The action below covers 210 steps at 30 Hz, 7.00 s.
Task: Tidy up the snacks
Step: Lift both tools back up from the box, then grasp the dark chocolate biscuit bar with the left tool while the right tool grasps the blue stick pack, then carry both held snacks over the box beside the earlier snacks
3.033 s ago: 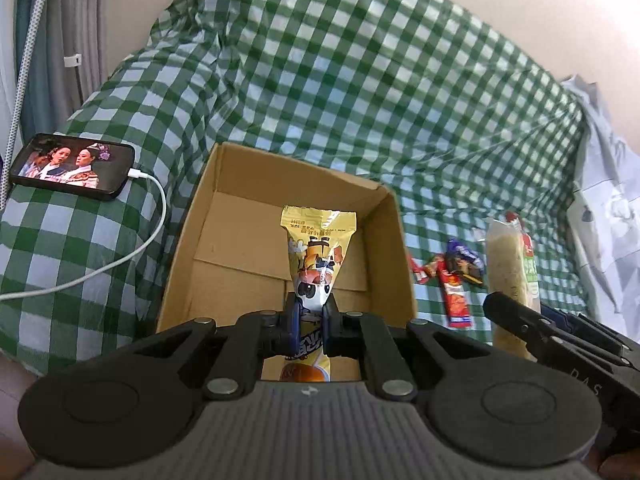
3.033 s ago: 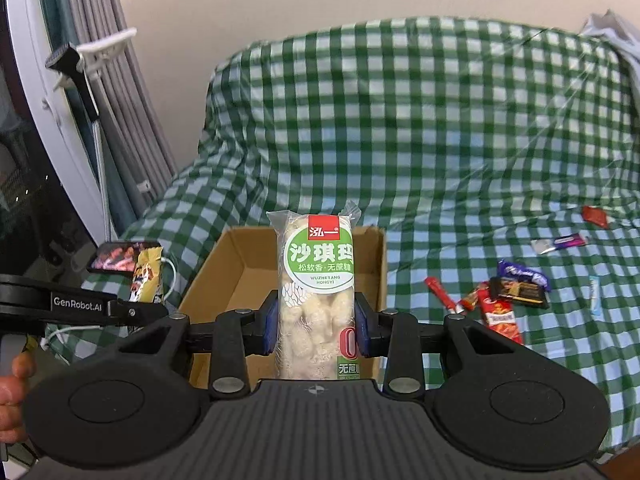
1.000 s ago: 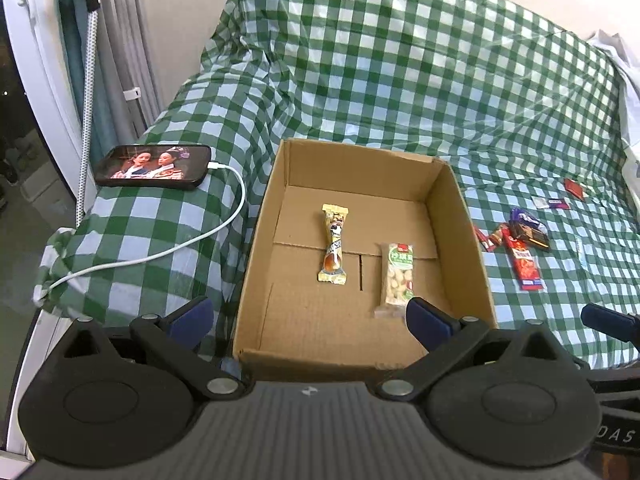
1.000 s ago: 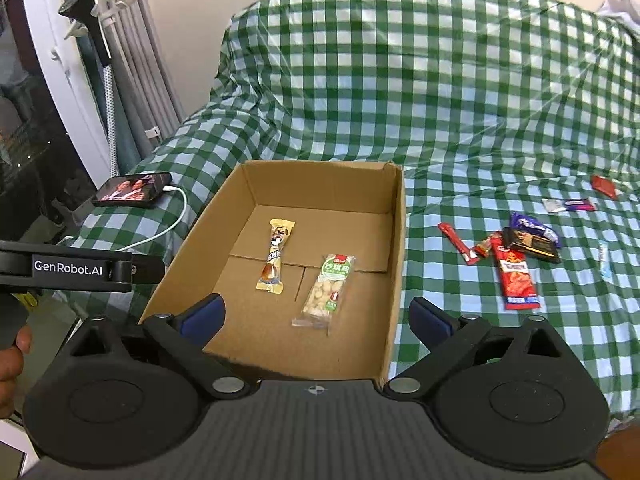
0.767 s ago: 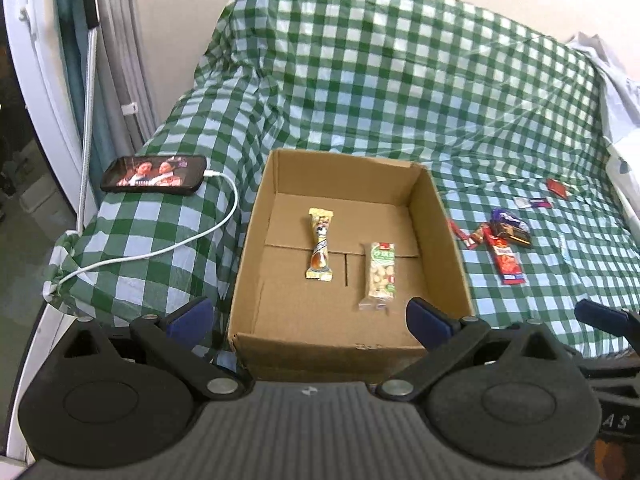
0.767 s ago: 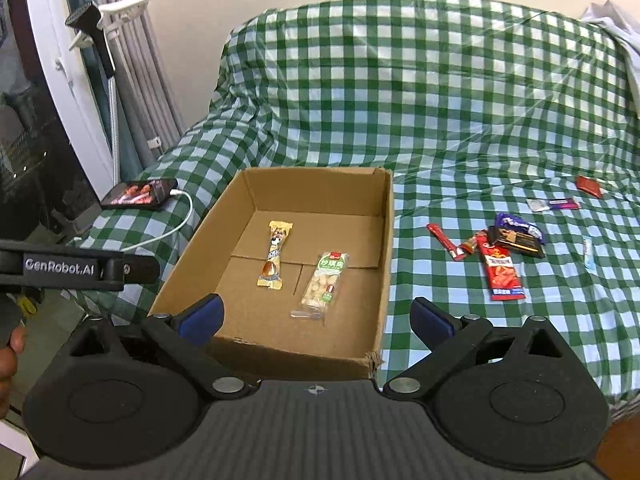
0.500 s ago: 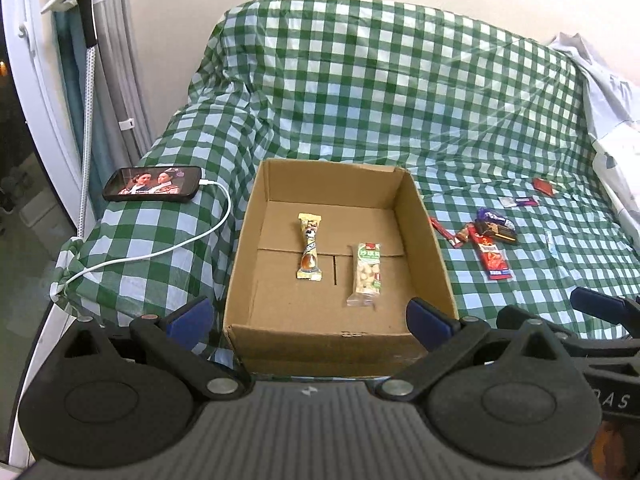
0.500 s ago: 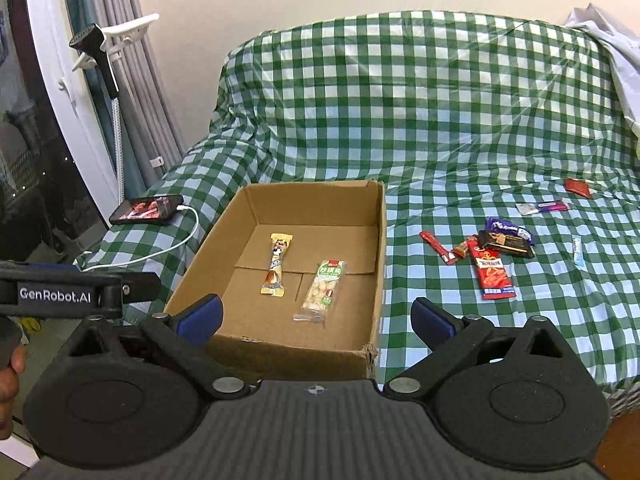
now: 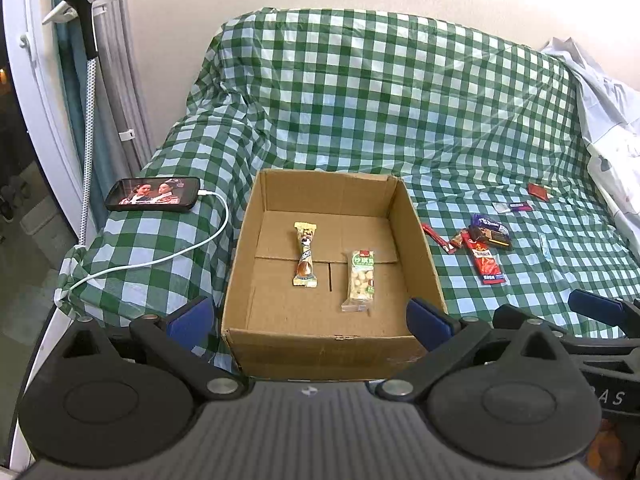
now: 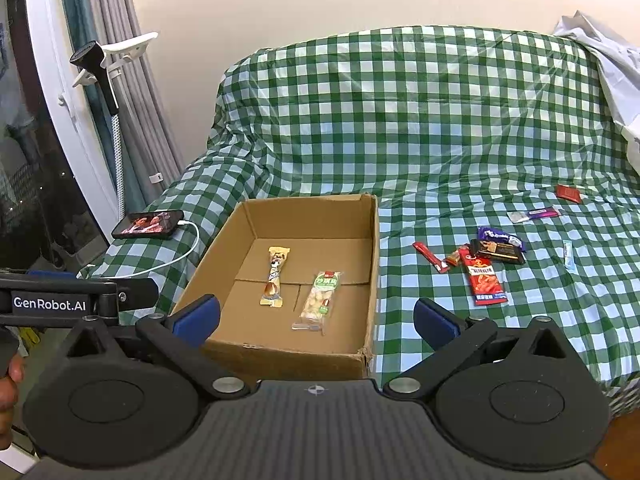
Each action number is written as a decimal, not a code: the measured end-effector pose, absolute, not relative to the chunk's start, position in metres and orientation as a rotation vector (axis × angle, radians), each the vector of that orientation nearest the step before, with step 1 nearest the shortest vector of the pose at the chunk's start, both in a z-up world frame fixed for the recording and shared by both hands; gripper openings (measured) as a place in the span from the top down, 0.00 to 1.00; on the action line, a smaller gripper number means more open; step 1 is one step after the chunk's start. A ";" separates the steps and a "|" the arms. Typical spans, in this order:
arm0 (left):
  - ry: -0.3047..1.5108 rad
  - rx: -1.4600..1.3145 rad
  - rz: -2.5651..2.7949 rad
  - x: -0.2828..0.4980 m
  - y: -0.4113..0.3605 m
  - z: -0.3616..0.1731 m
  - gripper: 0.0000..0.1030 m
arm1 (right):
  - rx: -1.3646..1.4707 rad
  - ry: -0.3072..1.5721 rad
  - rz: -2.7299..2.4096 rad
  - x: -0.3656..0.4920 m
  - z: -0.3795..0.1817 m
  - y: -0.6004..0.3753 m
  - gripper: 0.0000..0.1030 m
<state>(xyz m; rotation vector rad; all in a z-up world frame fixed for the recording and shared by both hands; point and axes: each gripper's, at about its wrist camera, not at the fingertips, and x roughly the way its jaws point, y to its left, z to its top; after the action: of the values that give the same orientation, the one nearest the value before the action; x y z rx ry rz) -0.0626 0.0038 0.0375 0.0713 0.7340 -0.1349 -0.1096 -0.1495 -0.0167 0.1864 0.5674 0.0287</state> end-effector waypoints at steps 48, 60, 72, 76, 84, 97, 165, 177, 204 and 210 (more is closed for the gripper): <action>0.789 0.552 -0.602 0.143 -0.305 -0.047 0.00 | 0.463 0.671 -0.472 0.002 -0.118 -0.430 0.01; 0.967 0.639 -0.793 0.275 -0.454 -0.194 0.00 | 0.434 0.734 -0.596 0.127 -0.210 -0.567 0.01; 1.115 0.642 -0.798 0.330 -0.477 -0.255 0.01 | 0.275 0.755 -0.592 0.186 -0.273 -0.585 0.00; 1.074 0.620 -0.826 0.325 -0.472 -0.241 0.50 | 0.261 0.734 -0.580 0.176 -0.269 -0.583 0.17; 1.051 0.479 -0.807 0.315 -0.449 -0.200 0.56 | 0.306 0.762 -0.582 0.155 -0.247 -0.578 0.86; 0.958 0.349 -0.628 0.213 -0.359 -0.061 0.56 | 0.403 0.612 -0.421 0.069 -0.137 -0.476 0.86; 0.699 0.001 -0.363 -0.033 -0.017 0.071 0.56 | 0.105 0.476 0.078 -0.102 0.001 -0.172 0.86; 0.783 -0.008 -0.332 0.007 -0.014 0.045 0.56 | 0.106 0.551 0.082 -0.069 -0.013 -0.172 0.86; 1.044 0.038 -0.230 0.142 -0.010 -0.067 0.56 | 0.158 0.801 0.137 0.078 -0.087 -0.157 0.86; 1.052 0.070 -0.191 0.165 -0.009 -0.086 0.55 | 0.176 0.839 0.156 0.109 -0.105 -0.155 0.86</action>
<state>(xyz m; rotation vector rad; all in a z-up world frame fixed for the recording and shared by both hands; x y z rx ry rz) 0.1649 -0.0088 -0.0857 0.0703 1.0521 -0.1913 0.1088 -0.1546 -0.1049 0.1759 0.8385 0.1560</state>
